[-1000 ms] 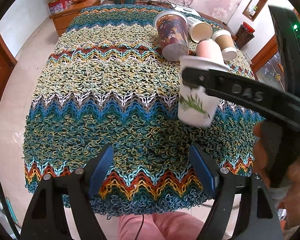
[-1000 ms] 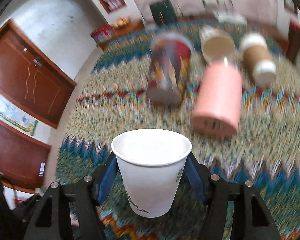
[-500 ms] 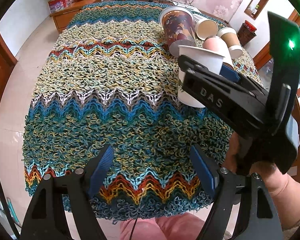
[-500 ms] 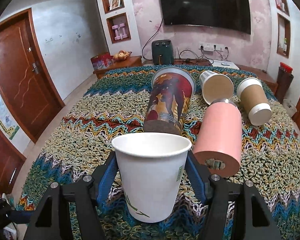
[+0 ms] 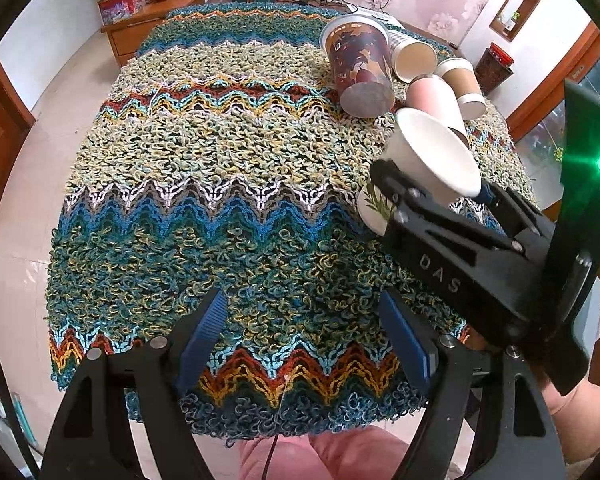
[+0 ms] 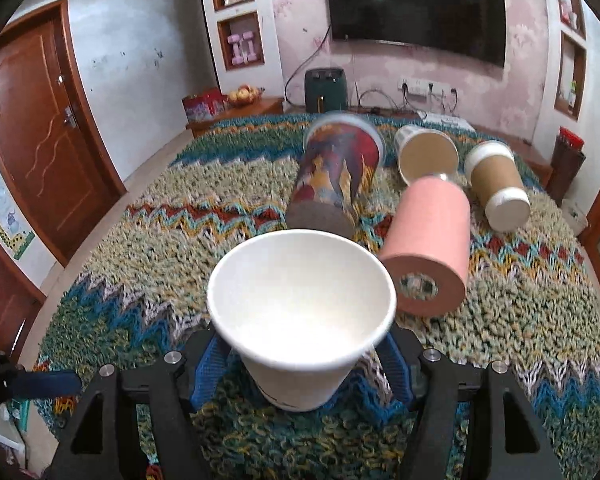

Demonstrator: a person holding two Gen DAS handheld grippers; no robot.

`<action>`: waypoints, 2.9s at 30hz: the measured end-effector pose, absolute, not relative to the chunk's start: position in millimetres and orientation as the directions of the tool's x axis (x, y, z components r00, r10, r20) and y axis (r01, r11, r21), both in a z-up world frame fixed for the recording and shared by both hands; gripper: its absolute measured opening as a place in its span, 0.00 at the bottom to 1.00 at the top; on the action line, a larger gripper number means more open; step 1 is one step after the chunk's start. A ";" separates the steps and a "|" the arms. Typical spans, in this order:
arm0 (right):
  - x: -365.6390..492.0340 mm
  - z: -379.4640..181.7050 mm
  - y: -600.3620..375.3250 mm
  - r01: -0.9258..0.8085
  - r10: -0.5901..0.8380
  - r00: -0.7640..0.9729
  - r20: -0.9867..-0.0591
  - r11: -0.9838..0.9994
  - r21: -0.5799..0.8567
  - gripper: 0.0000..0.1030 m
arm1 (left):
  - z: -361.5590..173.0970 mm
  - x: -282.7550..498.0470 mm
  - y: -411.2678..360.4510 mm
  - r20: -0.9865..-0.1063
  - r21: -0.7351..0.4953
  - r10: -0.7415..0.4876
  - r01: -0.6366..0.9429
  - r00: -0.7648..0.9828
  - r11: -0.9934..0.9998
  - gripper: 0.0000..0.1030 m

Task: Flip cup upright
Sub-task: 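Carry the white cup rim-up in the right gripper above the blanket, then lower the white cup upright onto the blanket with the right gripper, then open the right gripper and pull it back from the cup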

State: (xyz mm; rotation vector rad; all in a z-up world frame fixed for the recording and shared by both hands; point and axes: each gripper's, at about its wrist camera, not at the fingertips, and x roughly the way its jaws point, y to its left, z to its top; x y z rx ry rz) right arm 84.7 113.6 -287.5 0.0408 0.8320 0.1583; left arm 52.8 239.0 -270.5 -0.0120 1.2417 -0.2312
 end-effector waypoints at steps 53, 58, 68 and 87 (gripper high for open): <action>35.0 -188.5 73.7 -0.017 0.088 0.591 -0.802 0.995 0.097 0.73 | -151.6 33.0 219.2 -0.861 -0.127 -0.219 0.223 0.458 0.966 0.82; 28.1 -155.5 59.9 0.033 0.048 0.570 -0.820 0.996 0.082 0.73 | -128.1 34.2 207.3 -0.850 -0.091 -0.203 0.244 0.486 0.965 0.82; 15.6 -111.2 44.4 0.088 0.016 0.553 -0.833 0.993 0.077 0.73 | -100.3 36.5 189.2 -0.855 -0.059 -0.191 0.275 0.483 0.960 0.82; 7.5 -61.2 42.4 0.101 0.014 0.565 -0.825 0.991 0.086 0.73 | -69.4 38.0 188.5 -0.853 -0.028 -0.148 0.240 0.500 0.970 0.82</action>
